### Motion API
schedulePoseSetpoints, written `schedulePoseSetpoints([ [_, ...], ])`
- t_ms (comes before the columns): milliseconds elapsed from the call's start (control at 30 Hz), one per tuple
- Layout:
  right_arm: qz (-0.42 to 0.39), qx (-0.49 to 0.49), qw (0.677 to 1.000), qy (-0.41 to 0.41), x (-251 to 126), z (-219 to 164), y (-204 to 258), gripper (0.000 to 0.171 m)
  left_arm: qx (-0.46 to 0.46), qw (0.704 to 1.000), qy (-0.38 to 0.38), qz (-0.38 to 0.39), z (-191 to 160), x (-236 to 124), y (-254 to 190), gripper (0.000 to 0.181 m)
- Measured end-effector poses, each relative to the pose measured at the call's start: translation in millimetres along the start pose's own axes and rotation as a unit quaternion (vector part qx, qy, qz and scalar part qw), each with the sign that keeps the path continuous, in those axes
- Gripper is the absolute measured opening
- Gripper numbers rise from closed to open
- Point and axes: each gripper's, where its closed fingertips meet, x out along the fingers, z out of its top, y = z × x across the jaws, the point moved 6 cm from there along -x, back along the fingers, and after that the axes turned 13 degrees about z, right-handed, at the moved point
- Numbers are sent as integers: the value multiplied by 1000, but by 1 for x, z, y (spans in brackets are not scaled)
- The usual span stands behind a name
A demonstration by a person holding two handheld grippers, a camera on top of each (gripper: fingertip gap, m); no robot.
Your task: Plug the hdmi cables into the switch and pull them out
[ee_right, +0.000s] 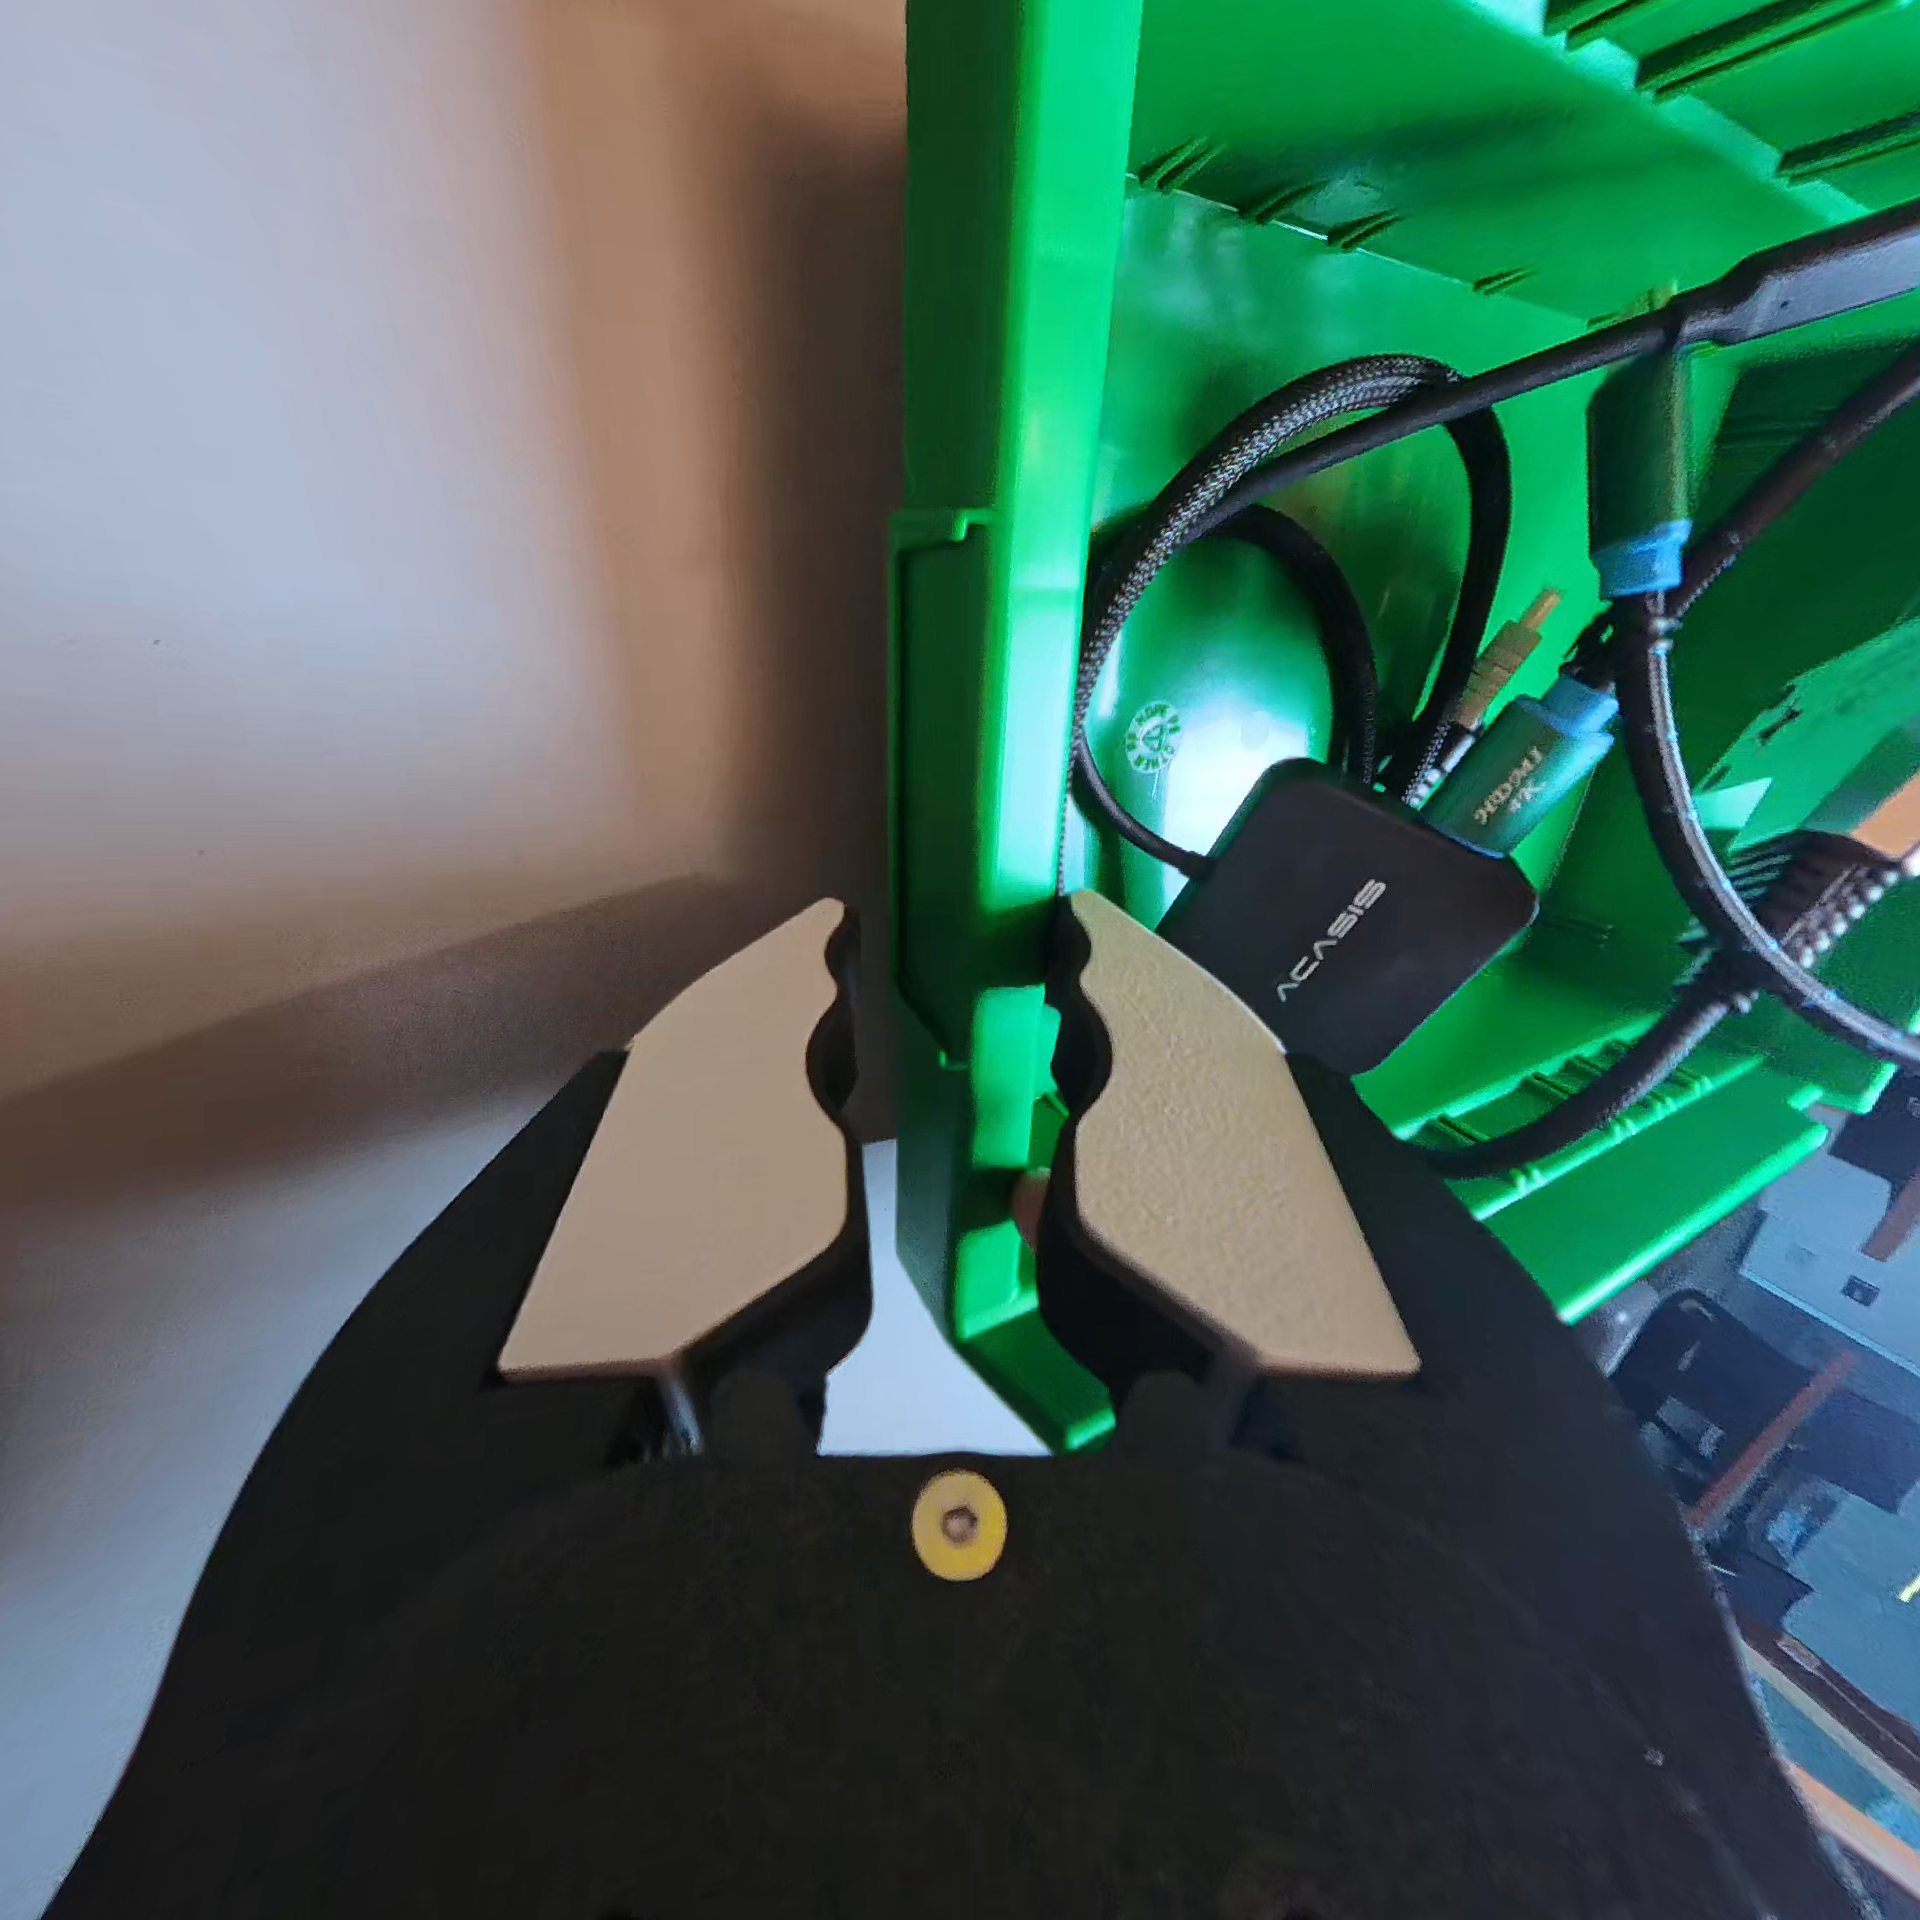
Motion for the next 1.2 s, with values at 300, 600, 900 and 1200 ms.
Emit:
schedulePoseSetpoints([
  [300,10,-38,999,2,4,13,11,30,51,990,-130,6,62,-6,-35,37],
  [600,-64,-153,985,-37,-22,49,117,35,-41,982,-184,28,103,-37,-49,40],
  [900,-40,199,843,-498,-132,18,182,40,-387,870,-301,-54,159,-98,-104,49],
  [1200,-84,346,851,-386,-54,-8,149,26,-408,882,-236,-10,191,-58,-98,26],
])
